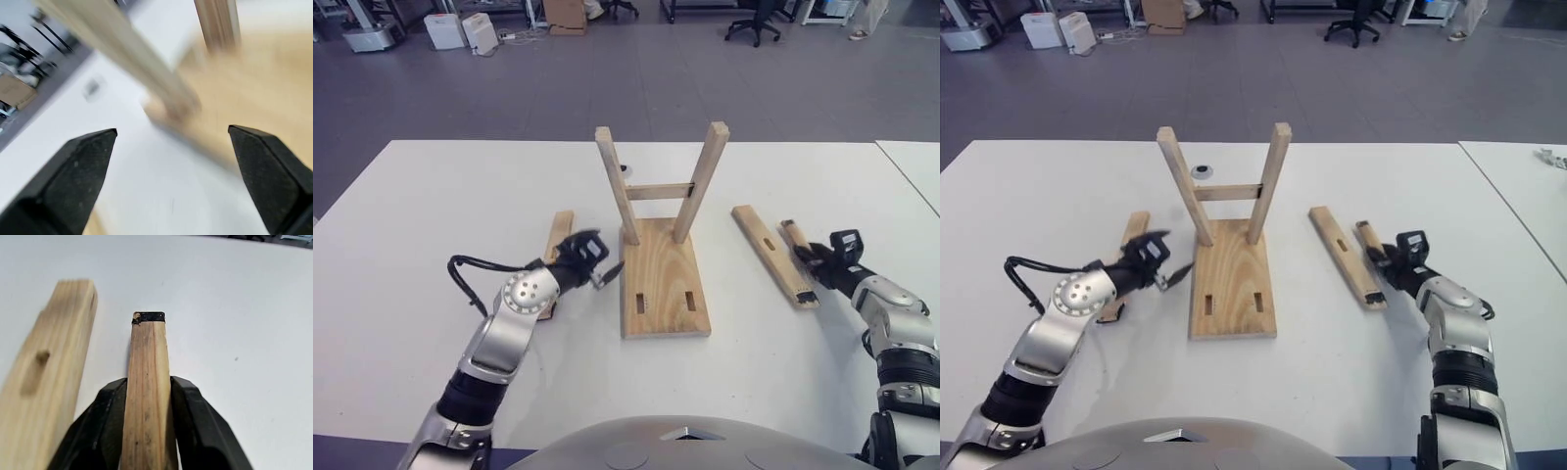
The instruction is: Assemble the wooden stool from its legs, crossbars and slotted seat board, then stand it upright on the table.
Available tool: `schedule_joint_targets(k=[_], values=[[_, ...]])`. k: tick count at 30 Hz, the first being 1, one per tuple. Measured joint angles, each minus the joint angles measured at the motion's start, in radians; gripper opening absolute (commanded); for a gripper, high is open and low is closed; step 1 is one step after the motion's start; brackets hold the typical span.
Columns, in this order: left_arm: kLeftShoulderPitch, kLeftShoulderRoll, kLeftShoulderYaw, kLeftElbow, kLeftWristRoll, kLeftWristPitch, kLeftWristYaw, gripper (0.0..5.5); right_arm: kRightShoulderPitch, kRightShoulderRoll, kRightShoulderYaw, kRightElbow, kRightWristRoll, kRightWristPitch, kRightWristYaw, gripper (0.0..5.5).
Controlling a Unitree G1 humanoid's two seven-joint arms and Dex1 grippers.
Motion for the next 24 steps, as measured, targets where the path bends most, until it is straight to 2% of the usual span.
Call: schedule_joint_targets(k=[2,4,7,9,13,24], values=[[-0.133,-0.152,0.135,-0.119,-0.273,0.130,0.054,4.20,-0.092,-0.010,-0.054,-0.202,0.073,0.044,-0.041,1.32],[-0.239,-0.228,0.232,-0.154,-0.445,0.213,0.125,4.20,-0.154,-0.019,-0.032,-0.378,0.093,0.066,-0.057,1.32],[-0.441,-0.324,0.358,-0.124,-0.685,0.319,0.286,4.20,-0.262,0.011,0.117,-0.703,0.128,0.099,-0.073,1.32],[-0.538,-0.357,0.407,-0.098,-0.814,0.355,0.377,3.91,-0.303,0.040,0.242,-0.862,0.108,0.113,-0.077,1.32],[-0.575,-0.365,0.425,-0.073,-0.956,0.386,0.492,2.99,-0.321,0.078,0.339,-0.986,0.089,0.164,-0.119,1.32],[-0.575,-0.335,0.401,-0.053,-1.131,0.352,0.605,0.99,-0.340,0.093,0.408,-0.994,0.034,0.156,-0.113,1.32]])
